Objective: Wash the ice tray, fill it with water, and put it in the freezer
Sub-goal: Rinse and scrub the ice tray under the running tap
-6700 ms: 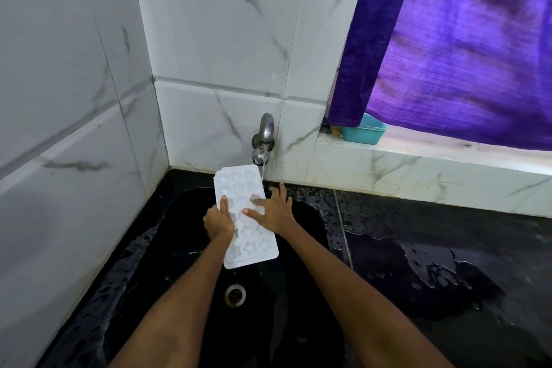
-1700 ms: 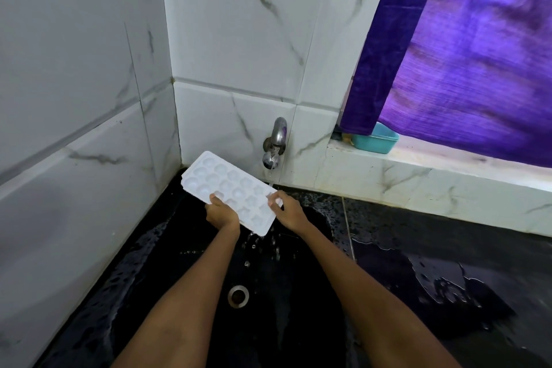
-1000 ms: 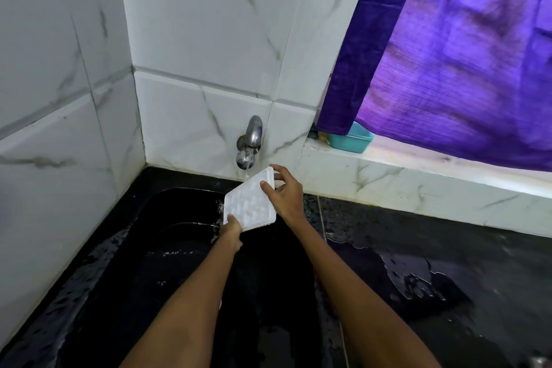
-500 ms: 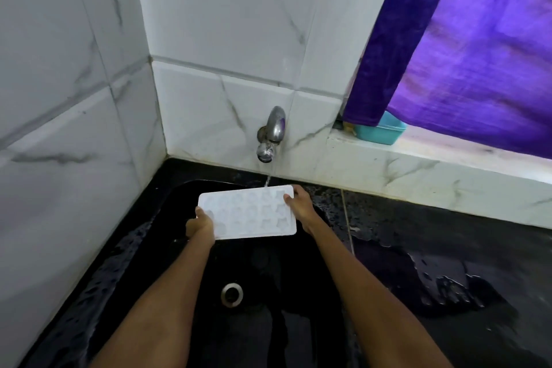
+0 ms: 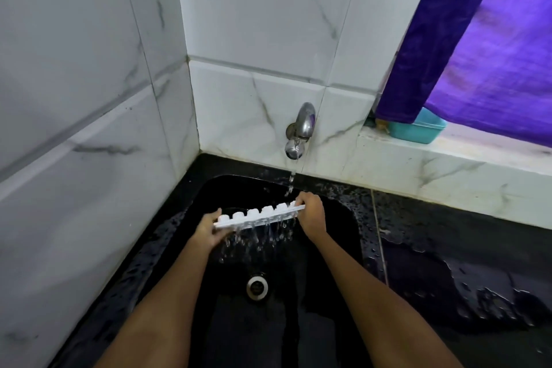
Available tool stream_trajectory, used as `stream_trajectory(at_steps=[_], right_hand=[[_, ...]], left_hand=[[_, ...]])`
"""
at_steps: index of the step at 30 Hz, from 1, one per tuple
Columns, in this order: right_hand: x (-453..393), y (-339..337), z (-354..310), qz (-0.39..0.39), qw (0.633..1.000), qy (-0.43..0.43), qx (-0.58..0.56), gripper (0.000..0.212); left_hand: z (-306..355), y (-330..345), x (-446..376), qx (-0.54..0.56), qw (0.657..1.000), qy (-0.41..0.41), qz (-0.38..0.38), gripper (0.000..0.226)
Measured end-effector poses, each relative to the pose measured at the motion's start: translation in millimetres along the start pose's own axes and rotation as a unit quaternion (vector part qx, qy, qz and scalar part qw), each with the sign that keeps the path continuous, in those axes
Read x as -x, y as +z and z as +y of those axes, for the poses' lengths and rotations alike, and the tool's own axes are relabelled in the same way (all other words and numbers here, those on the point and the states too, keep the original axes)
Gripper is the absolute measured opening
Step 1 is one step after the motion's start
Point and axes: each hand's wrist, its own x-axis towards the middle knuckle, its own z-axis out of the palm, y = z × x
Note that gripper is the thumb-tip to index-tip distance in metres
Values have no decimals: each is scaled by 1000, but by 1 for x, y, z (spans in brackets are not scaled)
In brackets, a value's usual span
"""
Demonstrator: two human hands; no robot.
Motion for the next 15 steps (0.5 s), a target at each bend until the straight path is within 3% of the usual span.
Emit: stream_trajectory(at_steps=[5,9,12,15], right_hand=[[6,-26,25,9,997,-41,-70,27],[4,-44,37,-30,979,110,-171,31],[-3,-49,36,57,945,186,-264,24],[-10,-52,23,121,936,217,-250,32]], left_hand=[[-20,11,-4,-79,990,-33,-113,22],[-24,20,-7,-75,978,-23,-191,25],[-26,27,-9,-57,974,-9,-218,30],[-28,30,-10,-40,972,-6,-231,35]])
